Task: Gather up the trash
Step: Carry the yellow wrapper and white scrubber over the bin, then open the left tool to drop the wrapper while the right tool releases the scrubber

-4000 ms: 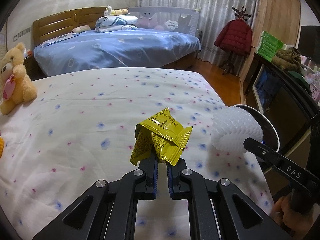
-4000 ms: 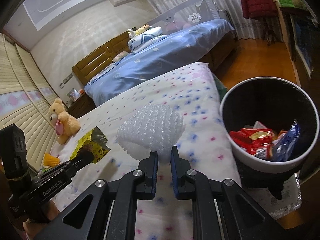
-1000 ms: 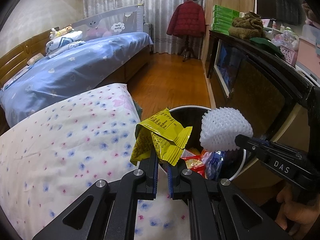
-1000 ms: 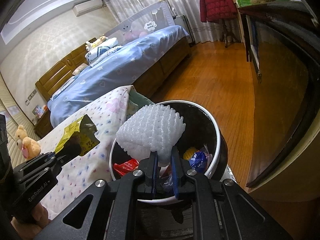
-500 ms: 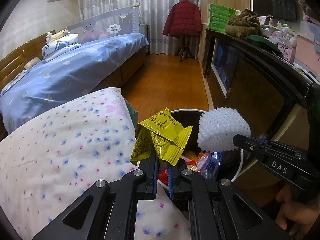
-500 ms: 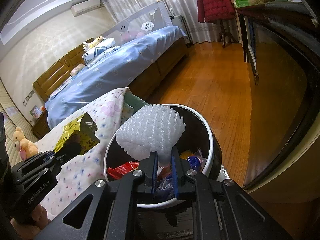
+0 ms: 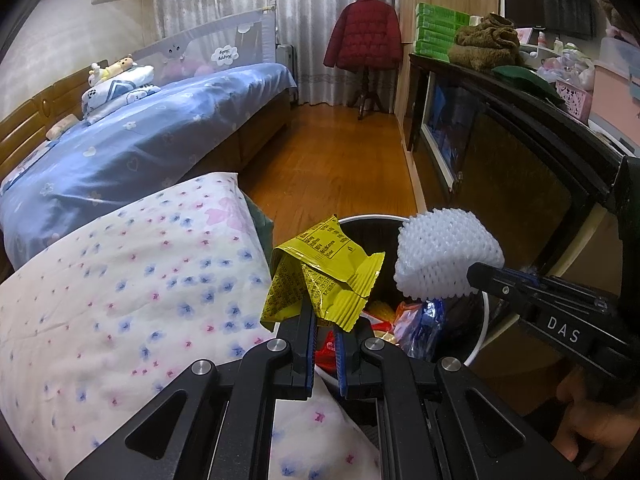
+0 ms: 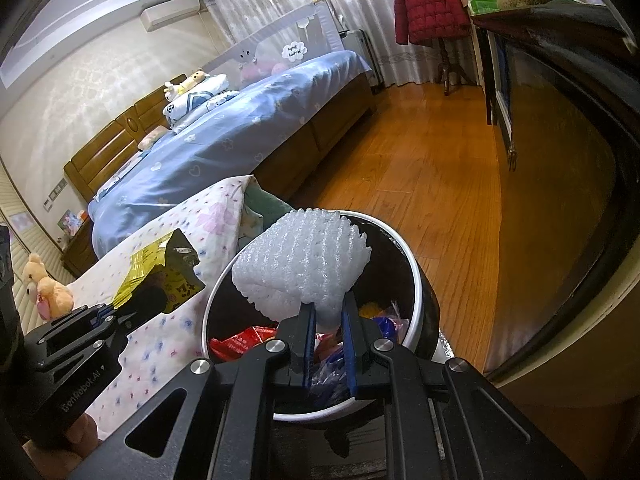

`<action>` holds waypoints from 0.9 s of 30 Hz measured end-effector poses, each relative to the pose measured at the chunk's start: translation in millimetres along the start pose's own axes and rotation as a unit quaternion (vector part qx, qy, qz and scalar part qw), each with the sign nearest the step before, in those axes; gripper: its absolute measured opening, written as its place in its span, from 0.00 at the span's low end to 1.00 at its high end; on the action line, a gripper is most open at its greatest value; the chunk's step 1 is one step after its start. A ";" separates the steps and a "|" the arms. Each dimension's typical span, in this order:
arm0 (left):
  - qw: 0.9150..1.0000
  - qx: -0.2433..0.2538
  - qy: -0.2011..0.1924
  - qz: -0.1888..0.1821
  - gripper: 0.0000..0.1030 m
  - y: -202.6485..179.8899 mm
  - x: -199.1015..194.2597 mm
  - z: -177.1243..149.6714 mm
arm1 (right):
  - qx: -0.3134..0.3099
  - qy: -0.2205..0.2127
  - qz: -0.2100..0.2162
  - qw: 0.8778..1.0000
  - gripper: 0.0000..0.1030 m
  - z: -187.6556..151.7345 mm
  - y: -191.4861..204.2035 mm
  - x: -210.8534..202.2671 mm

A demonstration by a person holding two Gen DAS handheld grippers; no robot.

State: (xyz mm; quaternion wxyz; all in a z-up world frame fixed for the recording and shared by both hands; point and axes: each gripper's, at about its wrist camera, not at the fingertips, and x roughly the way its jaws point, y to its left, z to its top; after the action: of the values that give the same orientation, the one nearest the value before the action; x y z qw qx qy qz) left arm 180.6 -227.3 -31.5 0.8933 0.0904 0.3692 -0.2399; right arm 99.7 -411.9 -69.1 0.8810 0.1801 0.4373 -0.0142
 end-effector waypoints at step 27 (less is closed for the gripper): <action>1.000 -0.008 0.011 -0.022 0.30 2.2 2.0 2.0 | 0.009 0.017 -0.001 1.000 0.21 3.6 -2.5 6.6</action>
State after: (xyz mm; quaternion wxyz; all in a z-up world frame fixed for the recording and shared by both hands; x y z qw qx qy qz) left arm 184.2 -226.8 -31.5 0.8843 0.0776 0.3828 -0.2558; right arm 106.1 -414.6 -72.9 0.8716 0.1878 0.4525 -0.0163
